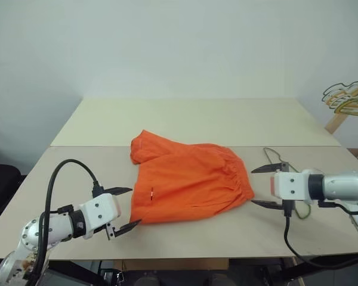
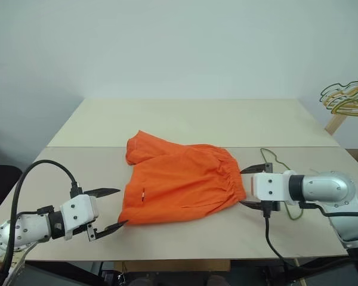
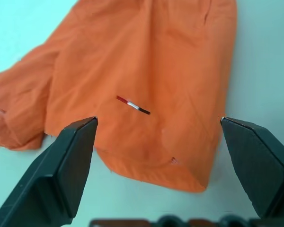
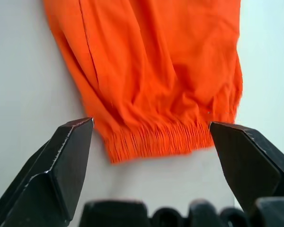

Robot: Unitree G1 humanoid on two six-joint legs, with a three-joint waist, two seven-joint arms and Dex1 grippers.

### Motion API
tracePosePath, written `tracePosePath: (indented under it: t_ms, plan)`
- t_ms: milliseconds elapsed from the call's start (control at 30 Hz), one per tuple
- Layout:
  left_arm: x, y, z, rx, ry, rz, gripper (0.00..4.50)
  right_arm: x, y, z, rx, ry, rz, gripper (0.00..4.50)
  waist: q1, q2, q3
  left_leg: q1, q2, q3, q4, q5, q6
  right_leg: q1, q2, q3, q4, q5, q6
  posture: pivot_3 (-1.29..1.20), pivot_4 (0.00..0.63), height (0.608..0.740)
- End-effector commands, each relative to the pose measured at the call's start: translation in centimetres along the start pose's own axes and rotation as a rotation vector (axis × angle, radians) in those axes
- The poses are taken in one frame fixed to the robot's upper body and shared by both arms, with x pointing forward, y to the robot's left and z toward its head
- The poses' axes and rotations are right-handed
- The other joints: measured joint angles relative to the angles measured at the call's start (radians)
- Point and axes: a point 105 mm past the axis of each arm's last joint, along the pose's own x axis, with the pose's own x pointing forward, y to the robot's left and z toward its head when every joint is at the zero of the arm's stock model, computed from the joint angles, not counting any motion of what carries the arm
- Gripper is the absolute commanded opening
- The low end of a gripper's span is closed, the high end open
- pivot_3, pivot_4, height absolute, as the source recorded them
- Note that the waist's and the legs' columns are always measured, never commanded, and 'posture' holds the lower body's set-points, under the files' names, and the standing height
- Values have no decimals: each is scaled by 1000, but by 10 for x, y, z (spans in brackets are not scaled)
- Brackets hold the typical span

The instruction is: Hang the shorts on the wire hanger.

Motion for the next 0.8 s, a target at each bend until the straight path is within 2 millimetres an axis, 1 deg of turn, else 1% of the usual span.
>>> tracePosePath:
  t_ms: [33,133,233,333,467,533,600,700,800]
  plan:
    - [-1,1,3,36,-4,-30,4500,11,0,-9,-135,42,14,4455,-11,0,0,0,0,0,0,0,0,0,0,0,0,0,0,31,0,740]
    - [-2,-2,1,34,3,-41,4500,27,-2,-12,-185,39,-6,4455,-27,0,0,0,0,1,0,3,-6,0,0,0,0,0,0,38,0,740]
    - [-4,-4,0,28,9,-50,4500,44,2,-16,-244,38,17,4455,-36,1,1,0,0,1,0,3,-6,0,0,1,1,0,0,44,0,740]
    - [-6,-6,-1,25,19,-47,4500,55,5,-23,-277,47,36,4455,-36,2,1,0,0,1,0,3,-6,-1,0,1,0,0,0,65,0,740]
    - [-10,-5,-4,16,32,-28,4500,64,6,-32,-285,61,58,4455,-32,2,1,-1,0,1,0,4,-6,-1,0,1,0,0,0,74,0,740]
    - [-12,-4,-6,10,40,-21,4500,68,9,-35,-301,66,81,4097,-31,2,1,0,0,1,0,4,-6,-1,0,1,1,0,0,76,0,740]
    - [-14,-4,-8,4,44,-14,4500,70,12,-37,-300,61,104,3619,-29,2,1,0,0,1,0,4,-6,0,0,1,1,0,0,86,0,740]
    - [-17,-3,-10,-15,39,-15,4500,71,15,-37,-307,53,118,2491,-25,2,1,0,0,0,0,4,-6,0,0,1,1,0,0,81,0,740]
    - [-22,-3,-9,-56,12,-30,4500,73,16,-33,-306,32,117,1473,-27,2,1,0,1,1,0,3,-6,-1,0,1,1,0,0,75,0,740]
